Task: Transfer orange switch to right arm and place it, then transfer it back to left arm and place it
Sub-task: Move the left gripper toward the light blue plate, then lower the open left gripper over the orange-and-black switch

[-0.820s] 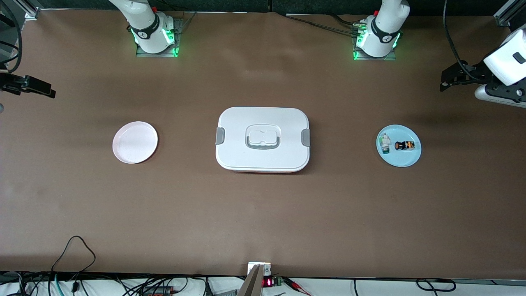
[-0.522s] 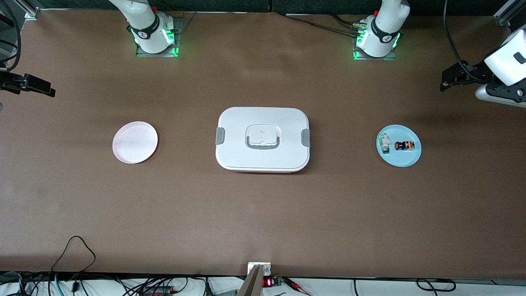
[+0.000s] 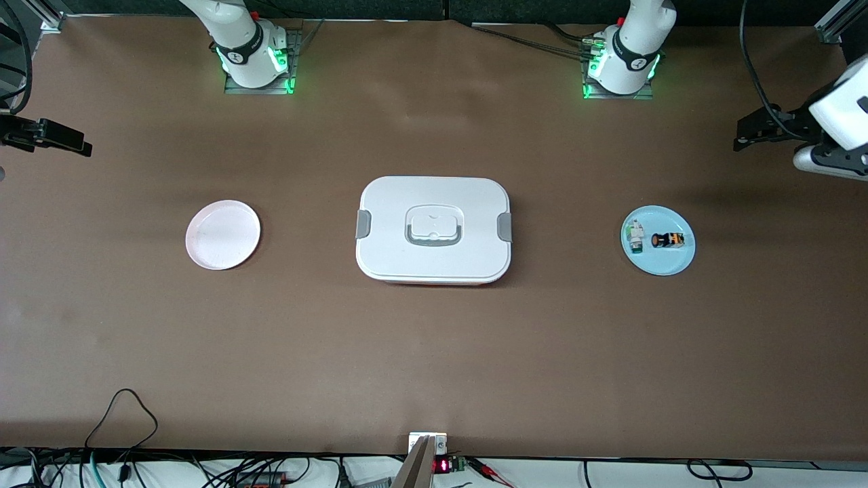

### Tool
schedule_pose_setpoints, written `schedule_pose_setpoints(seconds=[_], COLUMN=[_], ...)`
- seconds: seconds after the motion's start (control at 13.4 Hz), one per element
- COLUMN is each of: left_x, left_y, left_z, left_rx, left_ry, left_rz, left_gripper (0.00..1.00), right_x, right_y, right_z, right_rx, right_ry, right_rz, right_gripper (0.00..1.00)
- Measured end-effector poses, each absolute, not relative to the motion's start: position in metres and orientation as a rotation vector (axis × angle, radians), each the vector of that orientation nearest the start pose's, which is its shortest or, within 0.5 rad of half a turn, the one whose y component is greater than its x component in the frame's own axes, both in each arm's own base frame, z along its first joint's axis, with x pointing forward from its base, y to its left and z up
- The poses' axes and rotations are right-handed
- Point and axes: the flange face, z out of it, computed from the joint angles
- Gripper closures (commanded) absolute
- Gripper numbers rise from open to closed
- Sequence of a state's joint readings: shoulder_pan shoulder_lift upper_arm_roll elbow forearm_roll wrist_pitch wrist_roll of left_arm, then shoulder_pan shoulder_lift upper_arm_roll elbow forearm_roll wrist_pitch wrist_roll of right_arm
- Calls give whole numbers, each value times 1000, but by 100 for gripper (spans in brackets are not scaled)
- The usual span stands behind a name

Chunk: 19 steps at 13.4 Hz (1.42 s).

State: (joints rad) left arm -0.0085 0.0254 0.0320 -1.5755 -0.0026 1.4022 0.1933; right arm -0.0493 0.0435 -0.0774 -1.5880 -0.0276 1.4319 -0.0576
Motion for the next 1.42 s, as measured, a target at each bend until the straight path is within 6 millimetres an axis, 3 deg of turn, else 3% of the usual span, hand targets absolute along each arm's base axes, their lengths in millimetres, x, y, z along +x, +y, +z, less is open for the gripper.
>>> schedule_pose_setpoints(seconds=[0.45,0.82,1.04,1.42], left_x=[569,587,583,569], left_y=[33,32,42,63], left_z=[516,450,400,338], left_rx=[-3132,-3135,-3140,-3147], left_ry=[305,316,294,238], left_rz=[544,456,396,244], left_gripper=[0,0,0,0], right_x=[545,546,546,546], right_y=[-72,-72,-74,-75], right_z=[588,592,592,593], right_rx=[-3139,-3141,-3141,-3141], right_ry=[112,112,116,120], right_rz=[299,285,285,284], right_gripper=[0,0,0,0])
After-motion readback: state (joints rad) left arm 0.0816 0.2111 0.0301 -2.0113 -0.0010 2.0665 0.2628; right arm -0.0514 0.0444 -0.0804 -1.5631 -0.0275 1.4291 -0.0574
